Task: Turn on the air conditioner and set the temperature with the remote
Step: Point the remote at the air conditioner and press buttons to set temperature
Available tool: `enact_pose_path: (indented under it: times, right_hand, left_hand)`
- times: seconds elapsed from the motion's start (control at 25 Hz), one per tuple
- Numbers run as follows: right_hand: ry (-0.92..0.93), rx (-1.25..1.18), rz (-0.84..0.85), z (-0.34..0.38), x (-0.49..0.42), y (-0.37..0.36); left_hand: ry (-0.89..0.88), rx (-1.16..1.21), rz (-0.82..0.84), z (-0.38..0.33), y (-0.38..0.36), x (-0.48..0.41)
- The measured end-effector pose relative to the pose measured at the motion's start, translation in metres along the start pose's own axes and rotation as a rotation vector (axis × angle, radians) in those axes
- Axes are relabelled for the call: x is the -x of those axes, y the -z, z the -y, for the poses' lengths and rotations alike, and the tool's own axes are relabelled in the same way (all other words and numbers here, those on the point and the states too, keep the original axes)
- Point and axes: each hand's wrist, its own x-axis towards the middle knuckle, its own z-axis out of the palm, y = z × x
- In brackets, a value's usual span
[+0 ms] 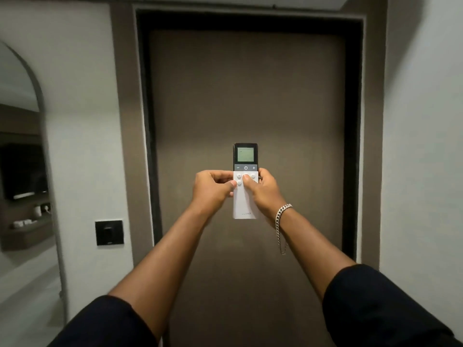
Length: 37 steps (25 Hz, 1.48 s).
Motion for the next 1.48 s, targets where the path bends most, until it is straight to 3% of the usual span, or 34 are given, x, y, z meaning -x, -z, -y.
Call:
enact_pose_path:
  times: [0.36, 1.48]
  right_hand:
    - [0.149, -0.005, 0.014, 0.086, -0.020, -0.016]
    - [0.222, 0.012, 0.092, 0.115, -0.011, 0.011]
  left_hand:
    - [-0.194, -0.039, -0.029, -0.077, 0.028, -0.016]
    - [-0.276, -0.076, -0.053, -0.091, 0.020, -0.018]
